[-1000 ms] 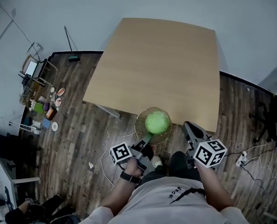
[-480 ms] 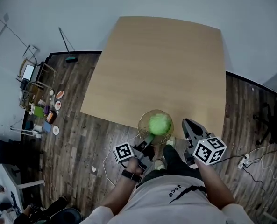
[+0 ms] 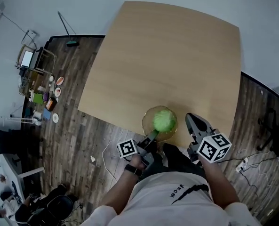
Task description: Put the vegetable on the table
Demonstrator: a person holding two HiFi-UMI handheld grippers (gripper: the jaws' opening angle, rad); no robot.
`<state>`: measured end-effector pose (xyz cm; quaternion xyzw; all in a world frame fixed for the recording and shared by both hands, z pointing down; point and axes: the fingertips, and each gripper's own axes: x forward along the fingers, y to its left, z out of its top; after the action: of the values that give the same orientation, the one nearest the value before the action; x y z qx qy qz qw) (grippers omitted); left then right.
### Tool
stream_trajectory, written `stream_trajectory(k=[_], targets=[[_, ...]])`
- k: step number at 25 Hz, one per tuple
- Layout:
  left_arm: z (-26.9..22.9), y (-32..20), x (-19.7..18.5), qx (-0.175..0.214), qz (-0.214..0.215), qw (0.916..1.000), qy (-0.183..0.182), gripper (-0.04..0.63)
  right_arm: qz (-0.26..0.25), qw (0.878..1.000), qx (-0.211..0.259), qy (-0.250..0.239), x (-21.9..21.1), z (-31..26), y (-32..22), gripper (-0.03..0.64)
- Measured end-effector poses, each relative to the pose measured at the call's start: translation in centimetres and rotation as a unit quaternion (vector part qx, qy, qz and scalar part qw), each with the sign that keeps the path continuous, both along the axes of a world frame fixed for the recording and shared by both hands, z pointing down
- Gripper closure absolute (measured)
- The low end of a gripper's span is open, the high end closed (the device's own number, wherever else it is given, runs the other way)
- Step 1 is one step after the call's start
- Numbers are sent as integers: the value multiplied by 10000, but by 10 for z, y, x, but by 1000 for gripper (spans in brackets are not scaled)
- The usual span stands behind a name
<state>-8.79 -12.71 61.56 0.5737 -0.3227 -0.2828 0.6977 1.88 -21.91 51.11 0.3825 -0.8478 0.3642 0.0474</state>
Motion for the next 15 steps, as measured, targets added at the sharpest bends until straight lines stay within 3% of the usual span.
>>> stream_trajectory(k=[3,11,15], targets=[[23,-4,-4,-95,2,9999,57,552,-41,9999,-45,91,-6,17,-6,604],[91,-26,-4,-300,337,9986,-277,552,90,9989,-303,344,-3,60,-19,604],[110,-32,0,-497,395,9976,-273,552,159,9984,-375,388,3,68,-23,604]])
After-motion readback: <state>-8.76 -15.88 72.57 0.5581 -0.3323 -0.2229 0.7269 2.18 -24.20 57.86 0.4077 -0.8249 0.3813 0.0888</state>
